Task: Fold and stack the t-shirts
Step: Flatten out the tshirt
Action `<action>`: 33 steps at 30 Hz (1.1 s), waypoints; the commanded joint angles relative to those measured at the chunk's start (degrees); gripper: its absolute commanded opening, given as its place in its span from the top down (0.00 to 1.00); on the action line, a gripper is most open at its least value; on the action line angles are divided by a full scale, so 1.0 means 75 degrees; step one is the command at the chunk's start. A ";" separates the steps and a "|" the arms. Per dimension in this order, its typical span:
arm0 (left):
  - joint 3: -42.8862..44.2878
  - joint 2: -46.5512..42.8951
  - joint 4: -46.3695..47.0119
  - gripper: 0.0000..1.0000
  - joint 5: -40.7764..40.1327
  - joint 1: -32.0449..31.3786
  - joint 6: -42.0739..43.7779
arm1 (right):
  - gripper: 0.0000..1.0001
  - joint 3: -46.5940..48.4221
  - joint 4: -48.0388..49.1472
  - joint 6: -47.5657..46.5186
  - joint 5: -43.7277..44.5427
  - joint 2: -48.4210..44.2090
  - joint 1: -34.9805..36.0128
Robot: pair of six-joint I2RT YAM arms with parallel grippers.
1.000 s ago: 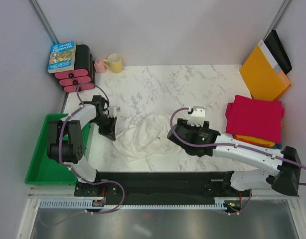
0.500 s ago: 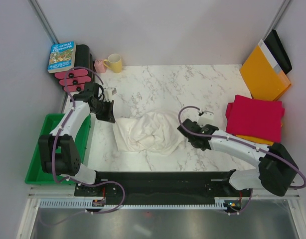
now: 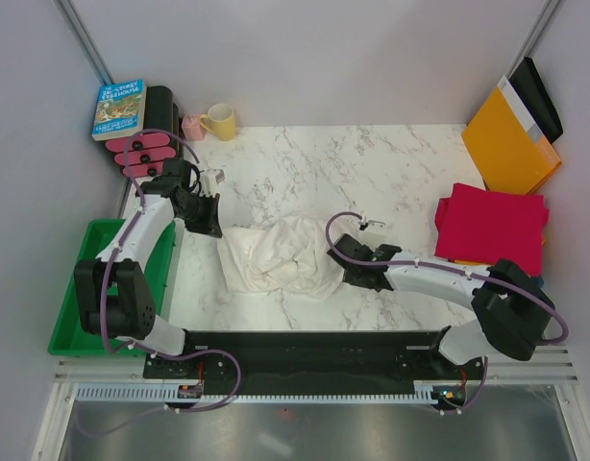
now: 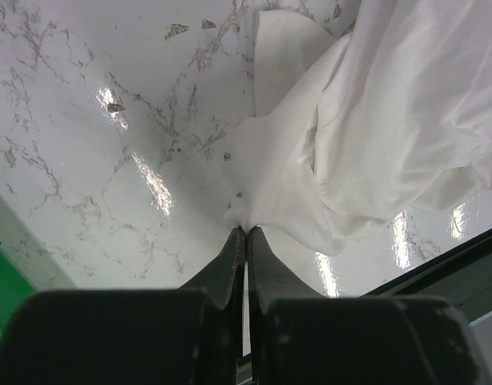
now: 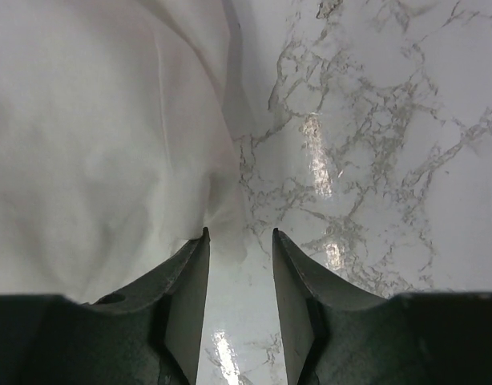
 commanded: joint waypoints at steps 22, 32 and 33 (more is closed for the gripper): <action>0.0040 -0.0257 -0.0021 0.98 -0.0119 0.0117 -0.0136 | 1.00 0.0170 -0.0569 0.0753 0.0394 0.0154 0.0285; 0.5600 0.0141 -0.1203 0.98 0.0830 0.2201 -0.0580 | 1.00 0.7737 -0.2727 -0.3276 0.3289 -0.0705 -0.1531; 0.6256 0.0246 -0.1320 0.98 0.0958 0.2423 -0.0651 | 1.00 0.8464 -0.2832 -0.3836 0.3488 -0.0484 -0.1543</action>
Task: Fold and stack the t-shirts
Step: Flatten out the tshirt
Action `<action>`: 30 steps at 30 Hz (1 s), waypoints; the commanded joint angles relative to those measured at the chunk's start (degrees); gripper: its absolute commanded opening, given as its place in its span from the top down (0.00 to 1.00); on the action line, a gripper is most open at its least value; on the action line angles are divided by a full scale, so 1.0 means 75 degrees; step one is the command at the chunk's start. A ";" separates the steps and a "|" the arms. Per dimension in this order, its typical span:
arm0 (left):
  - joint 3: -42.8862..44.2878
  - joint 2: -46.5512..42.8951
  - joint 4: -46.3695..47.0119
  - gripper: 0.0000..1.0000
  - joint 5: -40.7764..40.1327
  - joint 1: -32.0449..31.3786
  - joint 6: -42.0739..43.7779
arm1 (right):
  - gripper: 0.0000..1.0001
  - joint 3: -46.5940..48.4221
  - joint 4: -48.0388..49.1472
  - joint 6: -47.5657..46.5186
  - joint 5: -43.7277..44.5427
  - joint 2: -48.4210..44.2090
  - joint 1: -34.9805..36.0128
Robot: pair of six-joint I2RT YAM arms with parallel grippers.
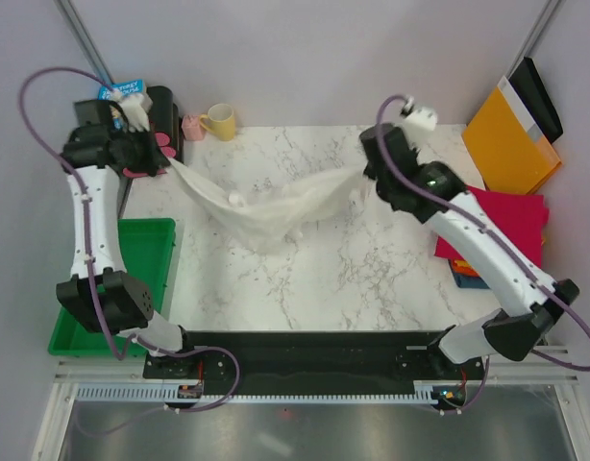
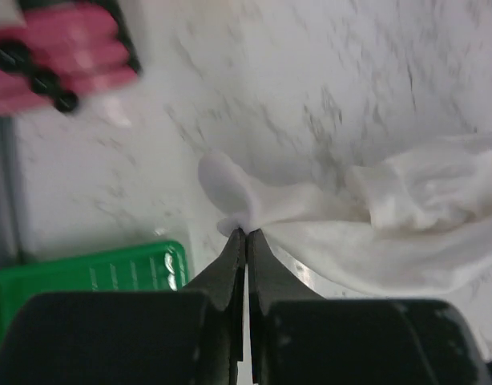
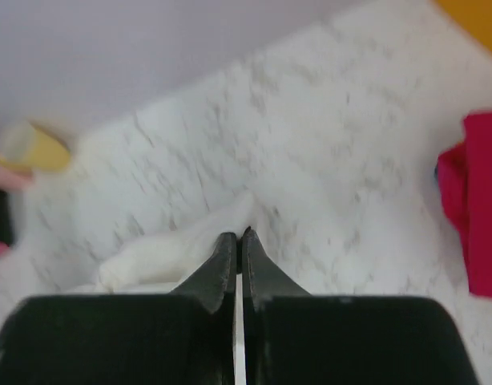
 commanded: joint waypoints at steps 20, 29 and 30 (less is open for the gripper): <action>0.3368 0.0493 -0.0862 0.98 0.0773 0.0862 -0.0346 | 1.00 0.1697 -0.0521 -0.2168 0.1068 -0.1000 -0.0720; 0.3831 -0.0371 -0.0994 0.98 0.1170 0.0967 -0.0313 | 1.00 0.1889 -0.0826 -0.2075 0.0857 -0.1945 -0.0720; 0.3539 -0.0558 -0.0970 0.98 0.1242 0.0991 -0.0278 | 1.00 0.1726 -0.0838 -0.2133 0.0857 -0.2063 -0.0720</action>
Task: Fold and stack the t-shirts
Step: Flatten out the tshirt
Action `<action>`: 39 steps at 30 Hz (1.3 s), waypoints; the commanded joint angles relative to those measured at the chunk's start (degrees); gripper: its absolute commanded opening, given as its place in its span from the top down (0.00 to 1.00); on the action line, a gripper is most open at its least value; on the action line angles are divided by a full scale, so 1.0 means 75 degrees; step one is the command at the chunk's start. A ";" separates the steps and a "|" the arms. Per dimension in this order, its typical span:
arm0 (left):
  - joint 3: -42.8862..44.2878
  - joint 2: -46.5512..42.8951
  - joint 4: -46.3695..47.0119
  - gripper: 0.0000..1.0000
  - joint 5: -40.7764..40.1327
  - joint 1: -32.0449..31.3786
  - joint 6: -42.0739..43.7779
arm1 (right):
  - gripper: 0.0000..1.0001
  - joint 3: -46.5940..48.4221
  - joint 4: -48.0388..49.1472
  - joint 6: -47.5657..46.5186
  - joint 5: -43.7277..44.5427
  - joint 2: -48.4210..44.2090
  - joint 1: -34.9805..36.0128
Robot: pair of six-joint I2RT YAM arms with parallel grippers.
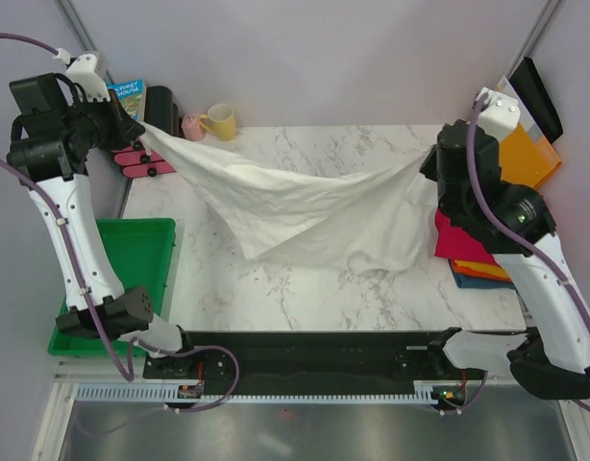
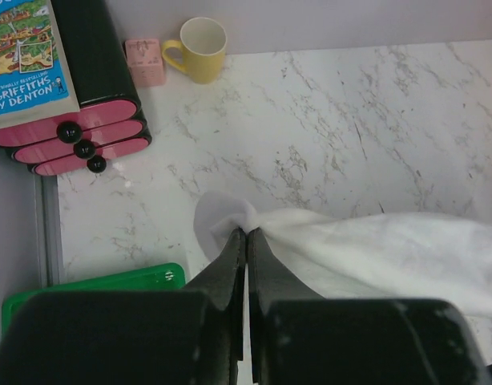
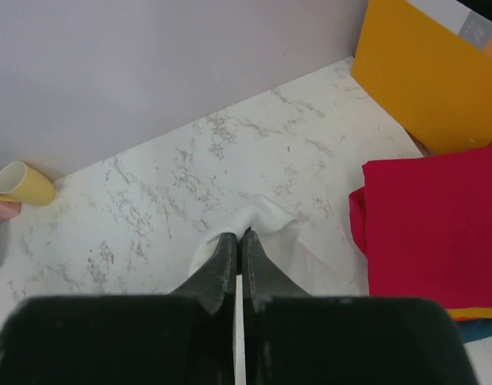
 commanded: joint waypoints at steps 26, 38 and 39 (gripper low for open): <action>-0.4031 0.0362 0.2706 0.98 -0.0030 -0.0316 -0.0082 | 1.00 -0.2221 0.2222 -0.0597 -0.0885 0.1965 -0.1367; -0.2447 0.1887 0.3118 0.98 -0.0920 -0.1055 -0.0411 | 1.00 0.0934 0.2410 -0.1219 -0.1411 0.5012 -0.2434; -0.2482 0.1899 0.3129 0.98 -0.1060 -0.1102 -0.0330 | 1.00 0.1051 0.2387 -0.1114 -0.1494 0.5304 -0.2597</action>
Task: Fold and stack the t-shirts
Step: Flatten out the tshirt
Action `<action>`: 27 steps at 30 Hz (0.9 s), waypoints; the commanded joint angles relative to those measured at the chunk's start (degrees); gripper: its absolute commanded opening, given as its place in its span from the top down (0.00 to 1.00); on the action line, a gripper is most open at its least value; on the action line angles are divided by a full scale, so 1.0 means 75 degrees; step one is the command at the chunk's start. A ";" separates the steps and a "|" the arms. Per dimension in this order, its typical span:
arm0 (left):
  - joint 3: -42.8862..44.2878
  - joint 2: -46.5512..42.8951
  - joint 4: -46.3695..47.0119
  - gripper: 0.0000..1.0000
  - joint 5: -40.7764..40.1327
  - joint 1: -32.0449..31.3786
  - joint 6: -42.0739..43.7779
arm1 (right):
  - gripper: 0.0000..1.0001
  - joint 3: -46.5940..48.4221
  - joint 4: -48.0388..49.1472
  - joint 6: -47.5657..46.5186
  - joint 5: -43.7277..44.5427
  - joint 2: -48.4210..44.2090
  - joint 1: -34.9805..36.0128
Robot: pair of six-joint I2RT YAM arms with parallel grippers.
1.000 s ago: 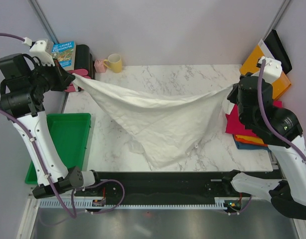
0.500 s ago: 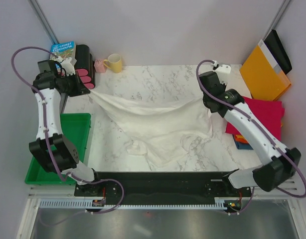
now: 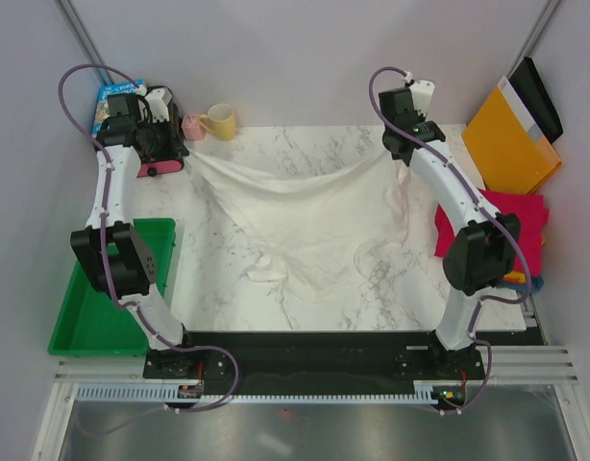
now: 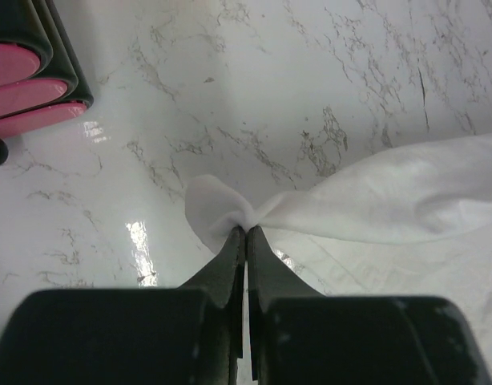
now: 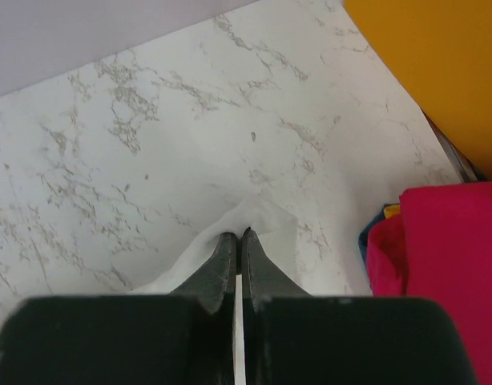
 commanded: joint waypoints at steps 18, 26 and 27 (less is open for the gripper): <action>-0.0388 0.0163 0.0358 0.65 -0.1420 -0.0243 0.0051 | 0.02 0.2933 0.0365 0.0046 -0.0590 0.2454 -0.0320; -0.0376 -0.0527 0.0651 0.01 -0.1715 -0.0278 -0.0031 | 0.02 0.0919 0.0692 -0.0155 -0.0753 0.0265 0.1059; -0.0435 -0.0610 0.0651 0.01 -0.1692 -0.0255 -0.0020 | 0.02 0.0208 0.0670 -0.0027 -0.1009 0.0040 0.1272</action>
